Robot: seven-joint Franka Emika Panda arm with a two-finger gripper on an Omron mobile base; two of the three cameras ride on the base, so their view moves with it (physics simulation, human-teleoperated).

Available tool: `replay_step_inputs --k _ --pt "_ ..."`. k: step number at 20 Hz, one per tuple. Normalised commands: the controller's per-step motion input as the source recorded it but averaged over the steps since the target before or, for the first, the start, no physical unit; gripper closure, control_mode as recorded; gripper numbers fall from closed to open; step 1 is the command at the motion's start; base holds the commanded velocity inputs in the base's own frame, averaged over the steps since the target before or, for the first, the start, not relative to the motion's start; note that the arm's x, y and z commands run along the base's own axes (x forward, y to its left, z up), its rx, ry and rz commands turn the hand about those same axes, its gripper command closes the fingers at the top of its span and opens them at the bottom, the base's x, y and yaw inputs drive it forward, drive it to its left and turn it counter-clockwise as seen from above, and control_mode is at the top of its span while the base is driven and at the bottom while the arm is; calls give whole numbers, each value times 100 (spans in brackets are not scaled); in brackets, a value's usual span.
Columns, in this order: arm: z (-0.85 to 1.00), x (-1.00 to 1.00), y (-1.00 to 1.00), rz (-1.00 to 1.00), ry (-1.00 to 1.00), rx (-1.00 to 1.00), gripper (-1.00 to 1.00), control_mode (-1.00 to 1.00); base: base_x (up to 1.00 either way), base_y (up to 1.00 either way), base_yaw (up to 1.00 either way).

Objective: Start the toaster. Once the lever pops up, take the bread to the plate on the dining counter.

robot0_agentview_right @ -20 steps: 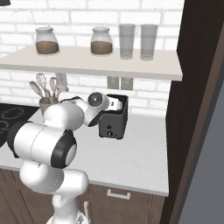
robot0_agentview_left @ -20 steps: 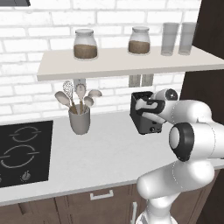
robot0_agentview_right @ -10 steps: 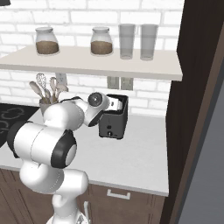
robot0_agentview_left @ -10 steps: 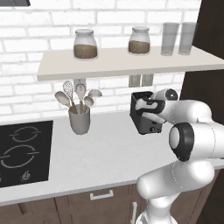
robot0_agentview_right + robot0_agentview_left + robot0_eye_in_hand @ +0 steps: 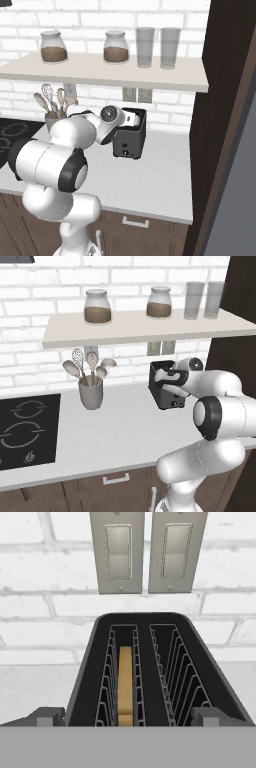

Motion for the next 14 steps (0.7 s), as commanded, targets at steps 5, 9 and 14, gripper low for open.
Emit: replay_step_inputs --k 5,9,14 --pt "0 0 0 0 0 0 -100 -100 0 0 0" --pt "0 0 0 0 0 0 -100 -100 0 0 0" --pt "0 0 0 0 0 0 -100 -100 0 0 0"
